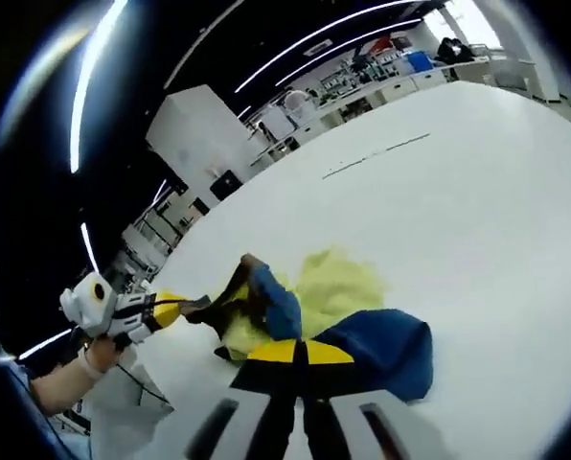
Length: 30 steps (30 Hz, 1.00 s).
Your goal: Fold the garment on the visible template until the final outline fits inside the template.
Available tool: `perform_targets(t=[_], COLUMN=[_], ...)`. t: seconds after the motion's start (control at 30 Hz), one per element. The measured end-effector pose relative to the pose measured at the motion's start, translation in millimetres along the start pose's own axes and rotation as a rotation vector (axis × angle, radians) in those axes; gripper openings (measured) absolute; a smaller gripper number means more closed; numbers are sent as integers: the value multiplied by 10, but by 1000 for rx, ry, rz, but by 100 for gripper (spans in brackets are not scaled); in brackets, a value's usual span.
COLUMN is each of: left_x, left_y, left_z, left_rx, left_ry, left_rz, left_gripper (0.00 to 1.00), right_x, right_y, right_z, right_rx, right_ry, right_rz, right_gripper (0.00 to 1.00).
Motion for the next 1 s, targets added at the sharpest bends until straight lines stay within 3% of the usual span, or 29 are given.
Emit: perform_targets(t=[0.13,0.33,0.43,0.87,1.0], left_x=[93,178,212,254,263], left_y=[155,451,641,1300,1545], left_z=[-85,-265,-372,-748,-926], left_rx=[-36,-67,-131,-280,-357], left_ry=[26,5,-8,18,19], left_rz=[-38,-193,-230,-160,-133], left_gripper=[0,0,0,0,0], right_x=[3,166,292,829,1017], right_y=[161,477,650,1184,1368], right_z=[-156,-405,-567,-1127,-1267], right_rx=[-31,-124,-180,-341,-383], right_ry=[11,70,88,175,207], right_rz=[-24,-49,-90,-221,-276], right_gripper=[0,0,0,0,0])
Point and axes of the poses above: the point that each gripper's makers call its tool centre point, and the gripper's own axes: z roughly forward along the fingers, x roughly to its left, y roughly out of its top, the point moved 5 cm from there along -z, roughly backward along the fingers, and after that the axes turned 1 degree about x, right-handed, at the moved point
